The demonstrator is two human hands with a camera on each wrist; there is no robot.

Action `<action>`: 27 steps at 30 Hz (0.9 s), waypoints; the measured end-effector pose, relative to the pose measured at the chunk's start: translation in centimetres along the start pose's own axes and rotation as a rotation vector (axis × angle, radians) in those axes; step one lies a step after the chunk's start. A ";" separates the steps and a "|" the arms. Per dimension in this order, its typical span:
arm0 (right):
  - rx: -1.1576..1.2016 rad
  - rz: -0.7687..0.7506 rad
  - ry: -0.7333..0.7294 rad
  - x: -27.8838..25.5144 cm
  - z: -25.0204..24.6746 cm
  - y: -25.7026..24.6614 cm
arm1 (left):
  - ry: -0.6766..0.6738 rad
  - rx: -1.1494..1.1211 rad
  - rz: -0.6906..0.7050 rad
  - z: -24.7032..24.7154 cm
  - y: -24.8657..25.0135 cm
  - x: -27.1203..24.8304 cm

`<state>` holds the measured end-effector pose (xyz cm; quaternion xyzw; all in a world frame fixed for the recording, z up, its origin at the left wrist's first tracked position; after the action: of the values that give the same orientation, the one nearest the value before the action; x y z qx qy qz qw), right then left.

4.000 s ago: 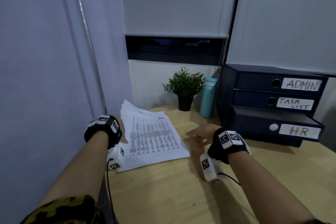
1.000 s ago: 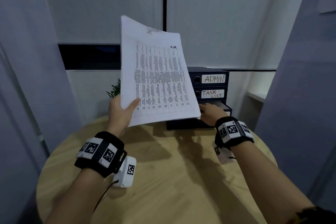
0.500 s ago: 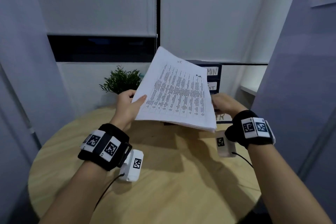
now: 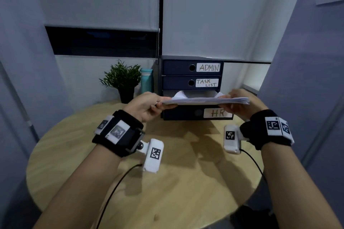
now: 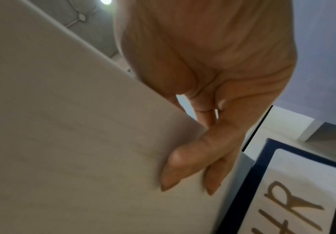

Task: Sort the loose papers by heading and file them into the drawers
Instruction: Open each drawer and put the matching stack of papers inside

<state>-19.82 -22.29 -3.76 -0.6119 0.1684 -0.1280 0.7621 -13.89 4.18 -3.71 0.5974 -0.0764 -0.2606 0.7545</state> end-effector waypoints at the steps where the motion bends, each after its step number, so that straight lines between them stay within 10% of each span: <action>1: 0.037 0.016 -0.014 0.0 0.0 -0.1 | 0.019 -0.030 -0.005 0.2 0.1 0.7; 6: 0.073 -0.005 0.010 0.6 0.1 -0.6 | 0.127 0.011 0.086 1.9 0.8 4.3; 19: -1.128 -0.165 0.067 0.8 2.1 0.9 | 0.066 0.054 -0.090 4.7 1.5 4.4; 24: -1.421 -0.185 0.078 -0.7 3.6 3.1 | 0.092 1.021 0.209 5.6 -0.5 2.6; 27: -1.492 -0.044 -0.001 -1.0 5.3 5.1 | -0.079 1.673 0.035 5.3 -4.4 2.8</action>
<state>-18.64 -16.05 -7.63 -0.9699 0.1979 0.0053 0.1418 -15.10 -2.41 -6.91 0.9495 -0.2801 -0.1268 0.0632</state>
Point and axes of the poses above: each hand's wrist, its own x-axis towards the middle knuckle, its own z-axis out of the palm, y = z × x, the point moved 1 cm from there along x, towards the middle knuckle, and after that the axes turned 2 degrees about -y, right-handed, at the moved point
